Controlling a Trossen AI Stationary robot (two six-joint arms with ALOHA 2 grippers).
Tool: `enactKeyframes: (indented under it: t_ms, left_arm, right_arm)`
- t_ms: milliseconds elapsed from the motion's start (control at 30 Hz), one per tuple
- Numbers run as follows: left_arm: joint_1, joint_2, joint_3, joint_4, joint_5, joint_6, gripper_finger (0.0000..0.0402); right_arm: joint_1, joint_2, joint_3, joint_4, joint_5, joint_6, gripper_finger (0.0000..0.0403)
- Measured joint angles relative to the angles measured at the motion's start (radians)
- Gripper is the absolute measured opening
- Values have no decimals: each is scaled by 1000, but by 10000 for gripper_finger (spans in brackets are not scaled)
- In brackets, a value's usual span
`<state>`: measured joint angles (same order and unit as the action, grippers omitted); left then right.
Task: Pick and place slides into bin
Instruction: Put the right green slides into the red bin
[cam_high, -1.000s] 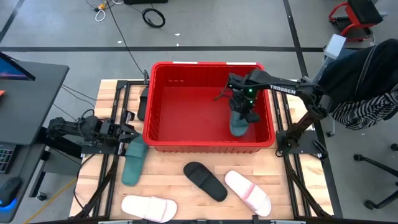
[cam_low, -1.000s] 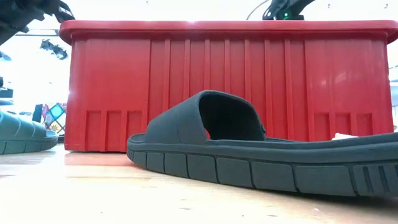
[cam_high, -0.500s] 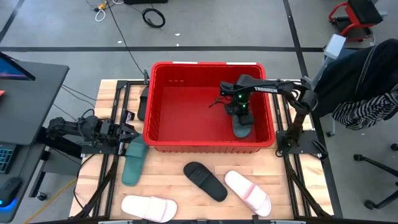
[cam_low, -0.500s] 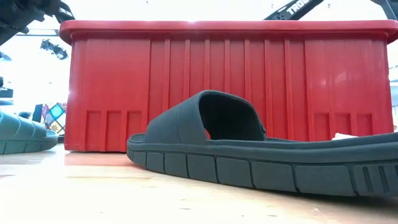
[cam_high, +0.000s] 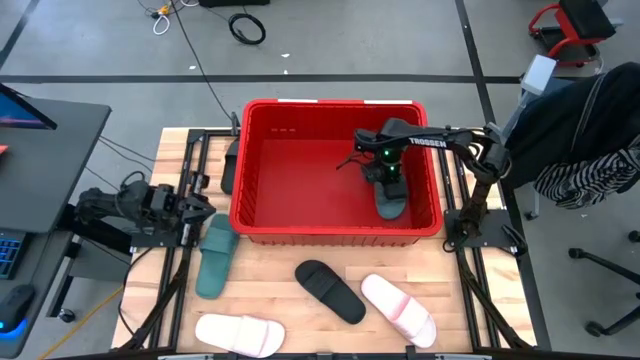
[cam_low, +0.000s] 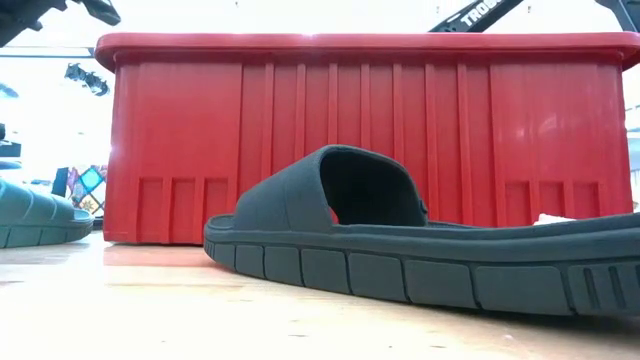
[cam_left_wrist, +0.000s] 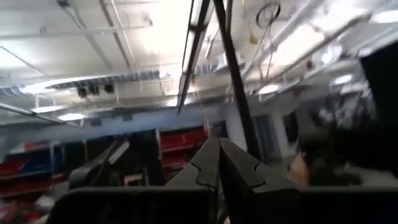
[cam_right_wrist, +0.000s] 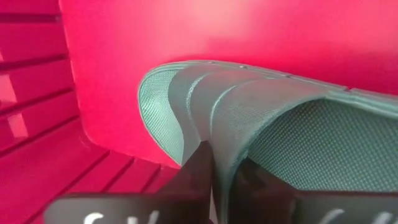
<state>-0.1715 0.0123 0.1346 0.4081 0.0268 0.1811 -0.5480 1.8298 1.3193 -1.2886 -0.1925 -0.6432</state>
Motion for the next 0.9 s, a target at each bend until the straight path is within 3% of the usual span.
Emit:
enactKeyframes:
  t_ms: [233, 467, 700, 900]
  left_arm:
    - [0, 1, 74, -203, -216, 75, 10]
    - [0, 1, 104, -214, -237, 63, 18]
    - [0, 0, 181, -239, -276, 167, 7]
    - [0, 1, 166, -263, -309, 318, 20]
  right_arm:
    - [-1, 4, 0, 30, 15, 48, 96]
    - [0, -98, 0, 53, 11, 77, 160]
    - [1, -249, 0, 144, 44, 151, 170]
    - [1, -300, 0, 360, 115, 260, 170]
